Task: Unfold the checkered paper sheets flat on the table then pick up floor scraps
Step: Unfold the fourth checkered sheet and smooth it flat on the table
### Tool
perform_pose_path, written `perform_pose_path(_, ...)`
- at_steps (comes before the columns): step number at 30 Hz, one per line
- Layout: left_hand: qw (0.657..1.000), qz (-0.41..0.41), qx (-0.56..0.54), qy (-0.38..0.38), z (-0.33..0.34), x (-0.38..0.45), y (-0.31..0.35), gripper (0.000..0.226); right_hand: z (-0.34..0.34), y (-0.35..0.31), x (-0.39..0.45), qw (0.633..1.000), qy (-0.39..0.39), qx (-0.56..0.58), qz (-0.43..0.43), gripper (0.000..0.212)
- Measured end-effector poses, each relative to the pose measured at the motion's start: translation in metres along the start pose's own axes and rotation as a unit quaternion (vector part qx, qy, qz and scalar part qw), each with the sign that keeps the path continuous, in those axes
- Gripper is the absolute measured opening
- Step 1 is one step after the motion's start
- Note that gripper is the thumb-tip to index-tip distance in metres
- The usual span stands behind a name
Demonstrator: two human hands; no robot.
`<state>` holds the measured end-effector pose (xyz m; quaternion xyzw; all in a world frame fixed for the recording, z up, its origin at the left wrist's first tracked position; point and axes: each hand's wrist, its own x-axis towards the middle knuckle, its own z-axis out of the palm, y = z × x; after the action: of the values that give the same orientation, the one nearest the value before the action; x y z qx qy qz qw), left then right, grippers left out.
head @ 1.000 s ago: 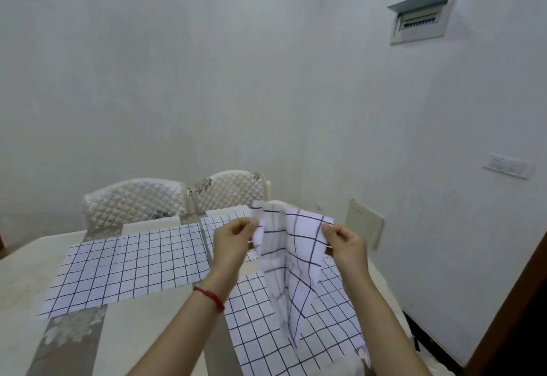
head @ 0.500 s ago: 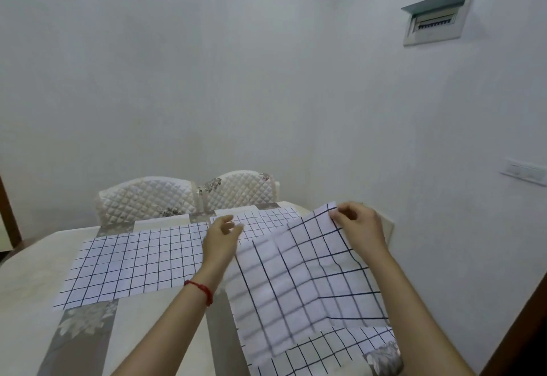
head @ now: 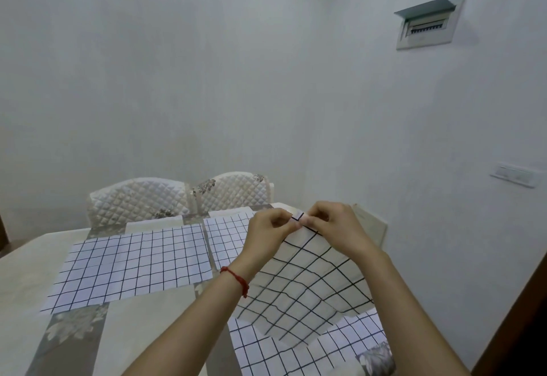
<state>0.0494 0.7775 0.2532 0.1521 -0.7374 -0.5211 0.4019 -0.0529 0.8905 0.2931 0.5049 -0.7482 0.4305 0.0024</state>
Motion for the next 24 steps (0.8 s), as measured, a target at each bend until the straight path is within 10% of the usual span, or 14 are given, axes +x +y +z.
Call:
perform_pose_path(10, 0.999, 0.012, -0.007, 0.032, -0.005, -0.003, -0.003, 0.023, 0.008, 0.013, -0.003, 0.995, 0.024, 0.084, 0.038, 0.026)
perform_pose_path(24, 0.962, -0.018, 0.002, 0.271, -0.108, 0.006, -0.008, 0.014, -0.001, 0.026, -0.005, 0.982, 0.014, 0.18, 0.054, 0.025)
